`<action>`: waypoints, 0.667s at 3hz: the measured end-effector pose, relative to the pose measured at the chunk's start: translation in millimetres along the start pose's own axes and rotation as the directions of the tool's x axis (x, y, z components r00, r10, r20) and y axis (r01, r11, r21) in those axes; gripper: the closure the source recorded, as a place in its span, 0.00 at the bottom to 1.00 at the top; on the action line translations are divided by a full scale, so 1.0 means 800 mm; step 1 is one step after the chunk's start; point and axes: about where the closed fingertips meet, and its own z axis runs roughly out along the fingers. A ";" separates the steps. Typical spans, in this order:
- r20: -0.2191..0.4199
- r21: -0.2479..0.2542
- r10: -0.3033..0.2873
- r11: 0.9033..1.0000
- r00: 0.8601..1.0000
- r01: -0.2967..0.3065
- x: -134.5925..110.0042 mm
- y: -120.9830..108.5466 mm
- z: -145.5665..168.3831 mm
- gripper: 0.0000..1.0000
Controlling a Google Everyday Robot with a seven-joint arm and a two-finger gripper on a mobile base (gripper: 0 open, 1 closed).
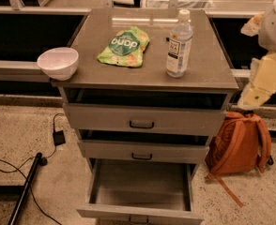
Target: Place blue plastic bottle into bottom drawer
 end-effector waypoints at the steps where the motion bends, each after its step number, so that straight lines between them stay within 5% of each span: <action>1: 0.115 0.073 0.025 0.997 0.993 -0.034 -0.004 -0.054 0.008 0.00; 2: 0.350 0.154 0.110 0.973 0.930 -0.174 -0.012 -0.129 0.026 0.00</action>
Offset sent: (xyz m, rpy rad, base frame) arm 0.1566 -0.0394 0.0320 0.5499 -0.4172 -0.1669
